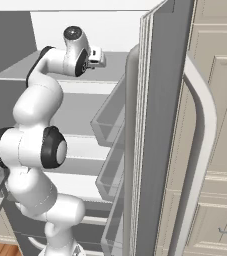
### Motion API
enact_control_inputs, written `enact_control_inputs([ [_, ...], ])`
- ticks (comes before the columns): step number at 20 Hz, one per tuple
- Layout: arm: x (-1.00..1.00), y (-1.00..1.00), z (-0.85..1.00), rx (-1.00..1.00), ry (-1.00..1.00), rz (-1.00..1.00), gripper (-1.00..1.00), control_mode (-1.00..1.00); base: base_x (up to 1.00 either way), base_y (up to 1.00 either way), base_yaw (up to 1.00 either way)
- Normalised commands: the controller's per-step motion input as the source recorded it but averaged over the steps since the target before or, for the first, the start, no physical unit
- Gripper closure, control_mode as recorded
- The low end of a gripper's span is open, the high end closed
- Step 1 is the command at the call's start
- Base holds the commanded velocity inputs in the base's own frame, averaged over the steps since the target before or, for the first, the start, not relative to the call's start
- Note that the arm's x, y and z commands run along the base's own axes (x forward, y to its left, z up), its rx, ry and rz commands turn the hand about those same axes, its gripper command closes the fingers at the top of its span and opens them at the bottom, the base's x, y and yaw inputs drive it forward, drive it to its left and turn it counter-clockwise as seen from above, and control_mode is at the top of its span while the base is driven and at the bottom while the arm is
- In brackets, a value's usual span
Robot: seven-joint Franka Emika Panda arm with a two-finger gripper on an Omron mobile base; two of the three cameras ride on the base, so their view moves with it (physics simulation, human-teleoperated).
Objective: Place one onion and one chicken drumstick in each tupperware on the nearby counter, to pack two identical lunches.
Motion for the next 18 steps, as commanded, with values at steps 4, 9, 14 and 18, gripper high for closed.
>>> enact_control_inputs([
  [4, -0.09, 0.02, -0.09, 0.0, 0.0, 0.0, 1.0, -1.0, 0.0, 0.0, 0.0],
  [9, -0.82, 0.12, -0.25, 0.0, 0.0, 0.0, 1.0, -1.0, 0.0, 0.0, 0.0],
  [14, -1.0, 0.01, -0.01, 0.0, 0.0, 0.0, 1.0, -1.0, 0.0, 0.0, 0.0],
  [18, -1.0, 0.0, 0.15, 0.0, 0.0, 0.0, 1.0, -1.0, 0.0, 0.0, 0.0],
])
